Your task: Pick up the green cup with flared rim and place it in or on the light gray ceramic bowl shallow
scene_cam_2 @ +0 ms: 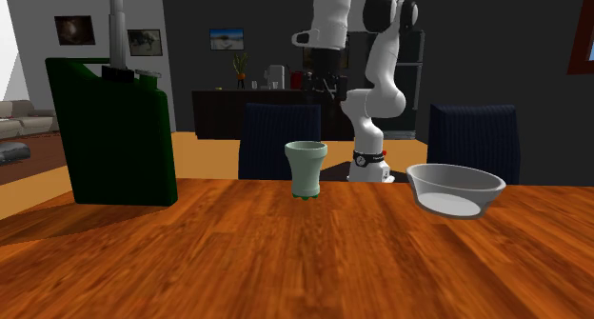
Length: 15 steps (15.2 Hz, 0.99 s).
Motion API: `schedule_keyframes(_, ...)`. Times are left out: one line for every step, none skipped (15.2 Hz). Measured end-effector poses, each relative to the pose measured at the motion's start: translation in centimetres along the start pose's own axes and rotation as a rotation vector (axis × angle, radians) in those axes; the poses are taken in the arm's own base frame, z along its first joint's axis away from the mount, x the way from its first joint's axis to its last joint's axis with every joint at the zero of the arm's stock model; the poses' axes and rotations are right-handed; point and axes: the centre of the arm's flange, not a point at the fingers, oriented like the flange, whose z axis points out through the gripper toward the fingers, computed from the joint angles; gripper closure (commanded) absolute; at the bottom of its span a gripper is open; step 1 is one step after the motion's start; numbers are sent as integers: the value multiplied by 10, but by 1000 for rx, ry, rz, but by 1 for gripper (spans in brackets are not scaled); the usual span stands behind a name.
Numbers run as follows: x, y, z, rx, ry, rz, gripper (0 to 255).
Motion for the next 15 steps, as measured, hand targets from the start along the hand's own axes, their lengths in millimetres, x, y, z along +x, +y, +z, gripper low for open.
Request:
schedule_keyframes(6, -10, 9, -3, 3, -1, 0)
schedule_keyframes(10, -19, 17, -6, 6, -2, 0)
schedule_keyframes(16, -27, 23, -9, 10, -2, 0)
schedule_keyframes(22, -35, 32, -12, 13, -3, 0)
schedule_keyframes(29, -45, 36, -14, 16, -4, 0)
schedule_keyframes(33, -56, 47, -17, 19, -5, 0)
schedule_keyframes(37, -61, 51, -18, 21, -6, 0)
schedule_keyframes(39, -64, 55, -19, 22, -6, 0)
schedule_keyframes(39, -66, 60, -19, 23, -6, 0)
schedule_keyframes(39, -66, 65, -19, 23, -6, 0)
schedule_keyframes(40, -67, 70, -19, 23, -6, 0)
schedule_keyframes(40, -67, 74, -19, 24, -6, 0)
schedule_keyframes(41, -67, 80, -19, 24, -6, 0)
schedule_keyframes(42, -67, 86, -19, 24, -6, 0)
schedule_keyframes(41, -68, 90, -19, 23, -6, 0)
